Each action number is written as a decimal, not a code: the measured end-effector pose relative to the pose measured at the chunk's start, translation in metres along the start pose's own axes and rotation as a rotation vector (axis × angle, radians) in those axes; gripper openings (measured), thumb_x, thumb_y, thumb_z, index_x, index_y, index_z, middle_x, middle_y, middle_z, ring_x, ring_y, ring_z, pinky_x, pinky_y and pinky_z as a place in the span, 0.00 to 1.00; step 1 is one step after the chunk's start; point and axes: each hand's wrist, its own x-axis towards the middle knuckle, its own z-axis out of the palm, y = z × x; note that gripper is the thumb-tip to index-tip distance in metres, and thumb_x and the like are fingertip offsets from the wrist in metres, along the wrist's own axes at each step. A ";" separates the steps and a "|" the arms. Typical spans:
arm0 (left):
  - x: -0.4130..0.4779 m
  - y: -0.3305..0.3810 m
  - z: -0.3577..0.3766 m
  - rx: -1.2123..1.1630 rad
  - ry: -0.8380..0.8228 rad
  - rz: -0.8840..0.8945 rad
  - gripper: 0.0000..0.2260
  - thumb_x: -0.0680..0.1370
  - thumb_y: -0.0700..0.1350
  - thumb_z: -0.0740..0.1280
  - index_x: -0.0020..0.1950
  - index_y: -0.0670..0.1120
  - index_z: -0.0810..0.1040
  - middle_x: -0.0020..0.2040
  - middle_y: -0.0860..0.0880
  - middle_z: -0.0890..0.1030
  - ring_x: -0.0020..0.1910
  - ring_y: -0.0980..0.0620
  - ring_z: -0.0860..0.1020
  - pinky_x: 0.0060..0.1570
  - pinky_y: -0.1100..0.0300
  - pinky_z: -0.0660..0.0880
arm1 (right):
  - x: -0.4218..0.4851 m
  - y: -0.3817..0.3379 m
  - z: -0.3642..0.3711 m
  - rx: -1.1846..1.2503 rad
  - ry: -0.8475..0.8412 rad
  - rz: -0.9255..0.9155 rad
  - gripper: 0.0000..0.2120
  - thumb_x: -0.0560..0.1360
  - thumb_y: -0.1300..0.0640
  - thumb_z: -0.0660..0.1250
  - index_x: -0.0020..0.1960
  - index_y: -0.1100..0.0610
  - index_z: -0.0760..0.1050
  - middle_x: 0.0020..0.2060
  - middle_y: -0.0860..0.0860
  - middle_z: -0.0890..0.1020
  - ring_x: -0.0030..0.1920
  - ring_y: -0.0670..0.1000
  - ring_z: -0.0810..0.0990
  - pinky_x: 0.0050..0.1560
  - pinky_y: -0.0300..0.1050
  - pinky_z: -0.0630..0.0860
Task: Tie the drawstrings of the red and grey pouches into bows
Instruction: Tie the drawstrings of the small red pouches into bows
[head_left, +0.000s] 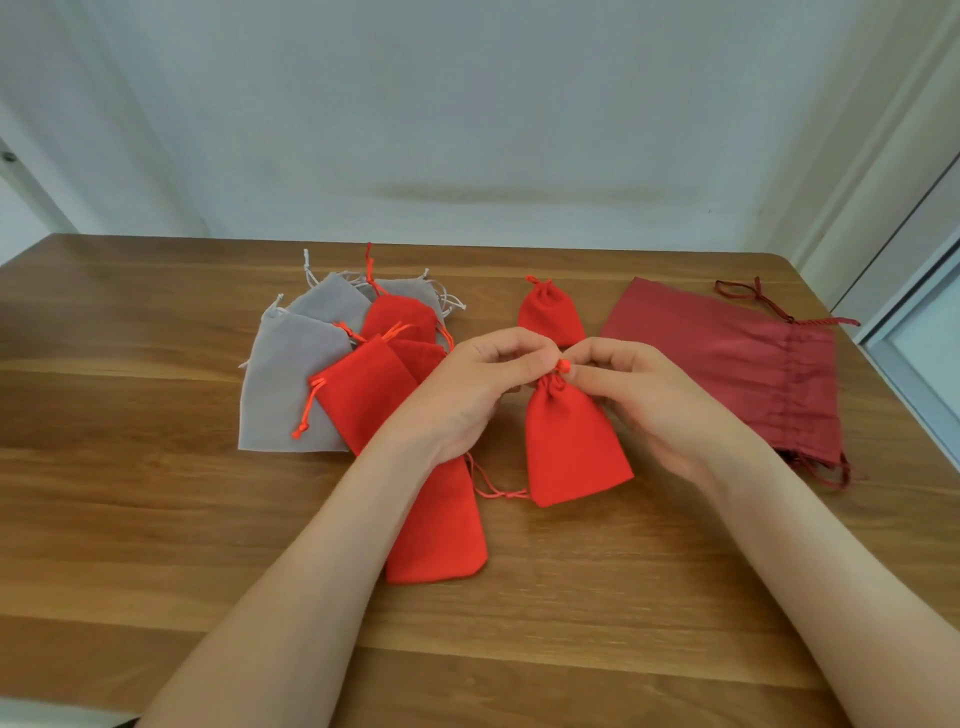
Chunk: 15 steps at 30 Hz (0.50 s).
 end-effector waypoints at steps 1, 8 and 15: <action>0.000 0.001 -0.003 0.031 -0.009 0.002 0.01 0.71 0.39 0.68 0.42 0.42 0.78 0.36 0.51 0.80 0.36 0.58 0.76 0.42 0.67 0.73 | 0.000 0.000 0.000 -0.018 -0.003 -0.001 0.04 0.76 0.61 0.66 0.45 0.58 0.79 0.42 0.56 0.82 0.44 0.54 0.77 0.50 0.51 0.70; -0.003 0.001 -0.006 0.453 0.057 0.009 0.07 0.73 0.34 0.70 0.38 0.45 0.79 0.35 0.53 0.81 0.36 0.60 0.77 0.42 0.67 0.73 | 0.004 0.009 0.001 -0.397 0.069 -0.049 0.06 0.76 0.60 0.66 0.41 0.54 0.79 0.37 0.51 0.79 0.37 0.47 0.74 0.42 0.44 0.69; -0.003 0.001 0.007 1.126 0.094 0.053 0.04 0.73 0.39 0.68 0.41 0.47 0.76 0.34 0.57 0.74 0.38 0.57 0.74 0.36 0.67 0.65 | 0.009 0.017 0.009 -0.812 0.091 -0.117 0.03 0.76 0.59 0.65 0.45 0.55 0.77 0.39 0.50 0.80 0.42 0.48 0.77 0.44 0.42 0.70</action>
